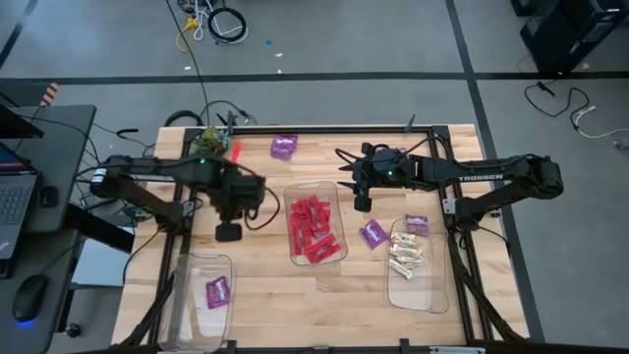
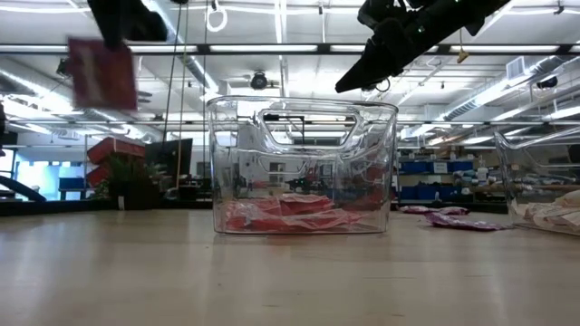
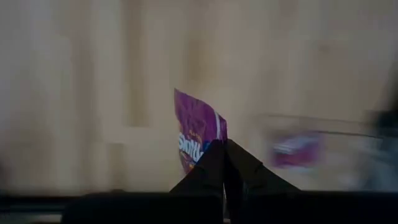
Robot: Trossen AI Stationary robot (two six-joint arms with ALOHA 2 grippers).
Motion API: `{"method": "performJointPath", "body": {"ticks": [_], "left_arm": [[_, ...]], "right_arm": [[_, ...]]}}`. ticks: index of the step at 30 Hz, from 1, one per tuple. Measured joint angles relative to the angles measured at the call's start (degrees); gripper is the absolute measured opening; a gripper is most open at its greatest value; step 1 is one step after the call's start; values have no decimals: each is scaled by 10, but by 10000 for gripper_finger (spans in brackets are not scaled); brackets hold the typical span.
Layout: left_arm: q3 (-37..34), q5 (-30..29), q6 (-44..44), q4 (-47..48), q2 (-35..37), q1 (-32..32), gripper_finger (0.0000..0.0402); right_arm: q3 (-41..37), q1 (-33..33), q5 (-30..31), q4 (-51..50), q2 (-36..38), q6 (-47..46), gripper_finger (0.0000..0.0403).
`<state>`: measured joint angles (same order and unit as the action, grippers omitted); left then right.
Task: Sort candy
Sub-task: Put the violet candy pack into the left transparent bin
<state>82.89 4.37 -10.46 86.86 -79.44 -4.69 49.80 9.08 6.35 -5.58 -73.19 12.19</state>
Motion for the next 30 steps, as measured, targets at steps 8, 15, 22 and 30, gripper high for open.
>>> {"method": "performJointPath", "body": {"ticks": [8, 15, 22, 30], "left_arm": [[-10, 185, -223, 2, 0, -115, 0], [-88, 204, -320, -35, 0, -188, 0], [-219, 63, -320, -110, 0, -194, 0], [-286, -100, -282, -176, 0, -143, 0]], "right_arm": [[0, 0, 0, 1, 0, 0, 169], [0, 0, 0, 9, 0, 9, 169], [-1, 0, 0, 8, 0, 9, 169], [-1, 0, 0, 8, 0, 8, 169]]}}
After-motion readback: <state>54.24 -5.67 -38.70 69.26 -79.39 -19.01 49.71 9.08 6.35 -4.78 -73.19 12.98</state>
